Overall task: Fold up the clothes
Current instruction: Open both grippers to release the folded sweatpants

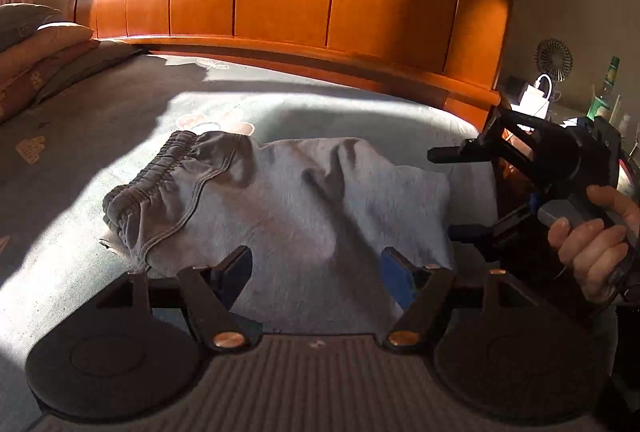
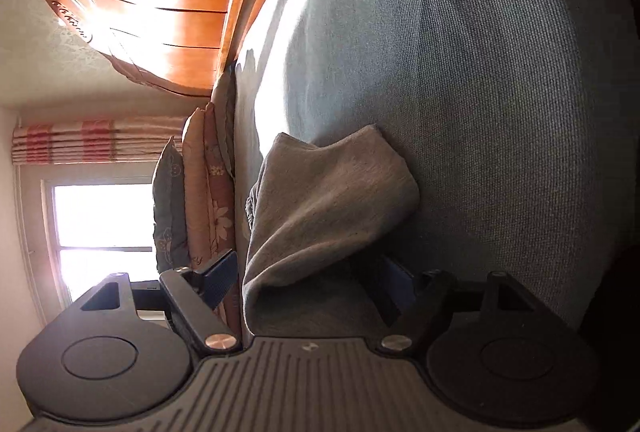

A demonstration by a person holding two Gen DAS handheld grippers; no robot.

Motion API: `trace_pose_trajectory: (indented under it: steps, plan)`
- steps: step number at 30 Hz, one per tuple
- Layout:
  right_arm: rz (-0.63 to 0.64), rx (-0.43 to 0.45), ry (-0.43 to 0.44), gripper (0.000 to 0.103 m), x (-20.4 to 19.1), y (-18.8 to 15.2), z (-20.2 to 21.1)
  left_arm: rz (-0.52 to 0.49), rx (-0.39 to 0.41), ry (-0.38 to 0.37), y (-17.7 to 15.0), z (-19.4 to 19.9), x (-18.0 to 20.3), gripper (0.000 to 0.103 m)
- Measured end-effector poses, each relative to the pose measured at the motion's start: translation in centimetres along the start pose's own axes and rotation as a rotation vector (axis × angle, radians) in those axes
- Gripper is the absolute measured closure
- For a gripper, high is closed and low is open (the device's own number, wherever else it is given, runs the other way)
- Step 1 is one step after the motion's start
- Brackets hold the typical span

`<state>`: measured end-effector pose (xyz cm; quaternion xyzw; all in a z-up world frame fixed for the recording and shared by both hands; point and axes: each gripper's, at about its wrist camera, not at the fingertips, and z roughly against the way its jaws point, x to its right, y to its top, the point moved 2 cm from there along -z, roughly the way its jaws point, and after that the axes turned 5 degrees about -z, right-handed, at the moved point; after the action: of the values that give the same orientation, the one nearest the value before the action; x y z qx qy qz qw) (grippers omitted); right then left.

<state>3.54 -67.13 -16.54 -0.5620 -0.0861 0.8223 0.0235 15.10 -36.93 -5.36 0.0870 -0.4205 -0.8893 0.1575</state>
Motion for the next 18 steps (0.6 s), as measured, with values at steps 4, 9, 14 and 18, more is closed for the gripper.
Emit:
trace_pose_trajectory:
  steps: [4,9,14,18]
  plan:
    - [-0.141,0.075,-0.033,0.024,1.1,0.4,-1.5,0.013,-0.003,-0.040,-1.0,0.1,2.4,0.032]
    - [-0.177,0.166,-0.040,0.050,1.2,1.4,-2.0,0.031,-0.005,-0.064,-1.4,0.0,3.9,0.032]
    - [0.080,0.271,-0.087,0.083,-1.4,3.0,-0.9,0.026,-0.031,-0.074,-2.0,-0.5,4.5,0.032]
    - [0.348,0.366,-0.177,0.086,-3.7,4.2,0.6,0.031,-0.051,-0.074,-2.6,-0.8,4.4,0.032]
